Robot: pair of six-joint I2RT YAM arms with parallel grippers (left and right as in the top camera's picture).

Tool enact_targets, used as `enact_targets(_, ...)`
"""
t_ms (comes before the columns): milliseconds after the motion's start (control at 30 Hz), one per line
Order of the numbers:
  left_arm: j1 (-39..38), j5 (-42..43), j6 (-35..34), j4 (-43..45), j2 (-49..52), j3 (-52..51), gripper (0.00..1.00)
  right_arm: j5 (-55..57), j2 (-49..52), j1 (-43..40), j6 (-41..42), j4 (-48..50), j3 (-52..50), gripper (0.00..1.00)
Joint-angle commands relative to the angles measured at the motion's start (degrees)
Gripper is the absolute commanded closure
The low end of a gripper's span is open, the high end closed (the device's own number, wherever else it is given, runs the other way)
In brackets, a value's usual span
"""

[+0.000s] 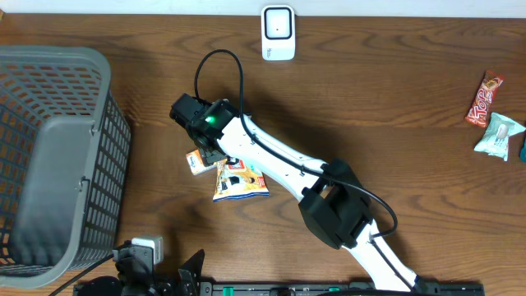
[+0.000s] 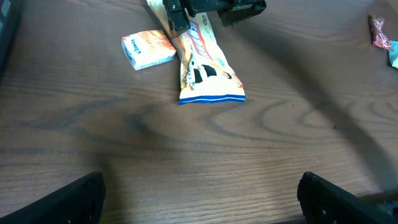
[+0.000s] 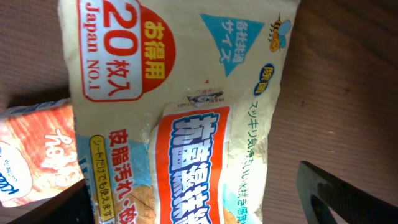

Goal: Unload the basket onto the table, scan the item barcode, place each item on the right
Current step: 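Grasp the snack bag with the right gripper and lift it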

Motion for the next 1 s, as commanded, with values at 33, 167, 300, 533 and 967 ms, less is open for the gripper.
enact_targets(33,-0.2,0.1,1.0,0.0,-0.4,0.3,0.02,3.5,-1.6,-0.2,2.4,-0.1,-0.1,0.11)
enact_targets(167,-0.2,0.1,1.0,0.0,-0.4,0.3,0.02,3.5,-1.3,-0.2,4.1,1.1,-2.4,0.13)
enact_targets(300,-0.2,0.1,1.0,0.0,-0.4,0.3,0.02,3.5,-1.3,-0.2,5.2,2.9,-5.3,0.14)
enact_targets(533,-0.2,0.1,1.0,0.0,-0.4,0.3,0.02,3.5,-1.3,-0.2,6.3,4.1,-8.4,0.15)
enact_targets(967,-0.2,0.1,1.0,0.0,-0.4,0.3,0.02,3.5,-1.3,-0.2,7.3,4.5,-8.4,0.41)
